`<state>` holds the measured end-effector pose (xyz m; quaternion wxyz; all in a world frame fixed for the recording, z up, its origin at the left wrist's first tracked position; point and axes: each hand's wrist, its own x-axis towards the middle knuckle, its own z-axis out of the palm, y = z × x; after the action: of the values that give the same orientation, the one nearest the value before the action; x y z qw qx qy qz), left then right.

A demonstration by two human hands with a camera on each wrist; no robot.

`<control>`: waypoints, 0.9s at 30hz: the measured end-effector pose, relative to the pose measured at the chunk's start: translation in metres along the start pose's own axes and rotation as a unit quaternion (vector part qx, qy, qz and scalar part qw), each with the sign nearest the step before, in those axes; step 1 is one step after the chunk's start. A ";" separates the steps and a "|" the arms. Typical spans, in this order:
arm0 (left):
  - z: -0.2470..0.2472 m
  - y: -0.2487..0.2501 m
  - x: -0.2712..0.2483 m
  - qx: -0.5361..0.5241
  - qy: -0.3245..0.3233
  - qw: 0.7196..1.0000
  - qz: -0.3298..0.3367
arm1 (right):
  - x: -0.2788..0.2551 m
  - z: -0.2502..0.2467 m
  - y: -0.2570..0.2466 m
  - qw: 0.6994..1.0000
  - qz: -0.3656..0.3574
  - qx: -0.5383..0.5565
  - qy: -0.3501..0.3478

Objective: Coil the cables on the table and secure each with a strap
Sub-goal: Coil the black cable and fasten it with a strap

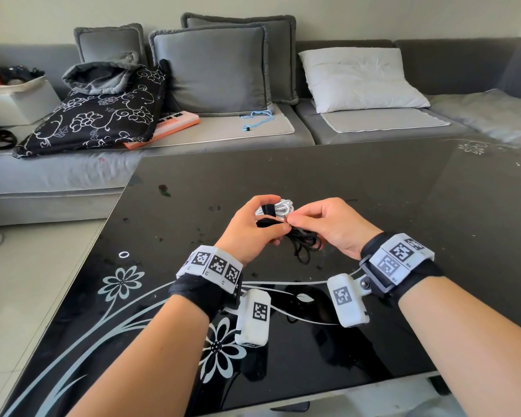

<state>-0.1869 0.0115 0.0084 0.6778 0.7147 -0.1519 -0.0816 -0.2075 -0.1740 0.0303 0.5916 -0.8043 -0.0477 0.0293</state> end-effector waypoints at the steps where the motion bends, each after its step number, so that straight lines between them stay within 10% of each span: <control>1: 0.000 -0.001 0.000 0.002 0.002 1.000 -0.002 | 0.000 0.001 -0.001 1.000 -0.009 -0.015 0.004; 16: 0.005 -0.006 0.004 -0.018 0.014 1.000 -0.017 | 0.006 0.007 0.004 0.989 -0.061 -0.119 0.065; 27: -0.001 -0.006 0.010 -0.110 0.105 0.988 -0.002 | 0.005 0.016 0.003 0.993 -0.015 0.104 0.045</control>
<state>-0.1768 0.0095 0.0035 0.7645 0.6405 -0.0691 -0.0237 -0.2044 -0.1596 0.0226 0.6741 -0.7380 -0.0300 -0.0110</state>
